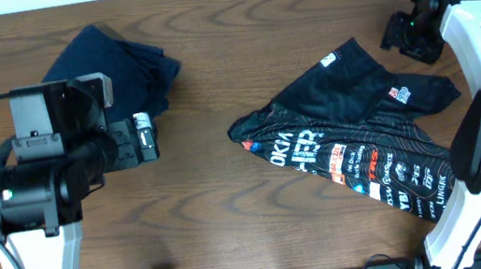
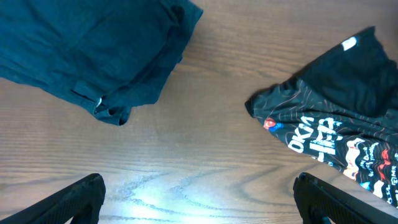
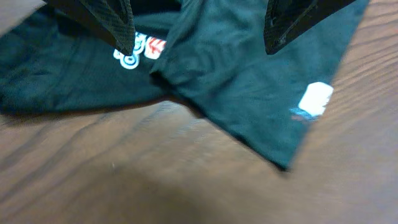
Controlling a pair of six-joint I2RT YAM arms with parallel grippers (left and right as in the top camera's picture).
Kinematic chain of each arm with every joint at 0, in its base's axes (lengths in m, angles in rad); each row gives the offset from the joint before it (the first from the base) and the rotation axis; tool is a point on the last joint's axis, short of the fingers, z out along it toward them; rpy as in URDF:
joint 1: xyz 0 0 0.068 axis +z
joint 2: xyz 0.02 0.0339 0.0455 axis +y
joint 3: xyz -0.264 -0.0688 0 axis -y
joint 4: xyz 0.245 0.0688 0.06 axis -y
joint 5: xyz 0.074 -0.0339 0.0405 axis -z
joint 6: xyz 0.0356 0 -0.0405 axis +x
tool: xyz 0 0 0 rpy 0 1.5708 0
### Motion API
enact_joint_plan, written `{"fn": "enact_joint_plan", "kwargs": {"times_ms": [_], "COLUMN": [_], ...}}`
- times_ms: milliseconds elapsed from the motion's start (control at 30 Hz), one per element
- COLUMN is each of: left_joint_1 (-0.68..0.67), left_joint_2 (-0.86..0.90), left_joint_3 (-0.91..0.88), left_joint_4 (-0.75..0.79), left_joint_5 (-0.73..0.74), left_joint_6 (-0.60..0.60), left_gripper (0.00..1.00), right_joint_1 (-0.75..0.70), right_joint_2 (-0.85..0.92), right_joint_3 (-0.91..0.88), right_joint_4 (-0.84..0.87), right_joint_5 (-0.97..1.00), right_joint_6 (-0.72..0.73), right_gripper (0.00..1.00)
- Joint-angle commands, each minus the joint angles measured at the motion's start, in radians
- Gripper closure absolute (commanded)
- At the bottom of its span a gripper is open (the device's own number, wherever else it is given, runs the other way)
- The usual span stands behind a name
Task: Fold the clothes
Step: 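Grasp black jersey with right gripper and drag it onto table center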
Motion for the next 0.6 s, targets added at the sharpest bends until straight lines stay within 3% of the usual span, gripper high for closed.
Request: {"fn": "enact_joint_plan", "kwargs": {"times_ms": [0,133,200,300,367,433,567], "left_joint_1": [-0.004,-0.004,-0.004,-0.004,-0.004,-0.004,-0.004], "left_joint_2": [0.032,0.063,0.075,0.087,0.091,0.094,0.095], "left_joint_3": [0.018,0.018,0.018,0.018,0.018,0.018,0.018], "left_joint_4": [-0.003,-0.002,-0.002,-0.002,0.0,0.005,0.014], "left_joint_5": [-0.01,-0.001,-0.001,-0.001,-0.002,-0.001,-0.001], "left_joint_6": [0.013,0.013,0.013,0.013,0.013,0.013,0.013], "left_gripper": [0.02,0.02,0.02,0.02,0.02,0.02,0.02], "right_joint_1": [-0.026,-0.026,-0.02,-0.013,-0.008,-0.006,-0.006], "right_joint_2": [0.082,0.157,0.186,0.207,0.208,0.202,0.167], "right_joint_3": [0.0,0.0,0.0,0.0,0.0,0.001,0.002], "right_joint_4": [-0.012,-0.005,0.001,0.009,0.02,0.024,0.011], "right_joint_5": [-0.119,-0.14,-0.15,-0.163,-0.204,-0.268,-0.4], "right_joint_6": [-0.019,-0.037,-0.036,-0.042,-0.072,-0.095,-0.126], "right_gripper": [0.35,0.35,0.4,0.6,0.82,0.96,0.99]}}
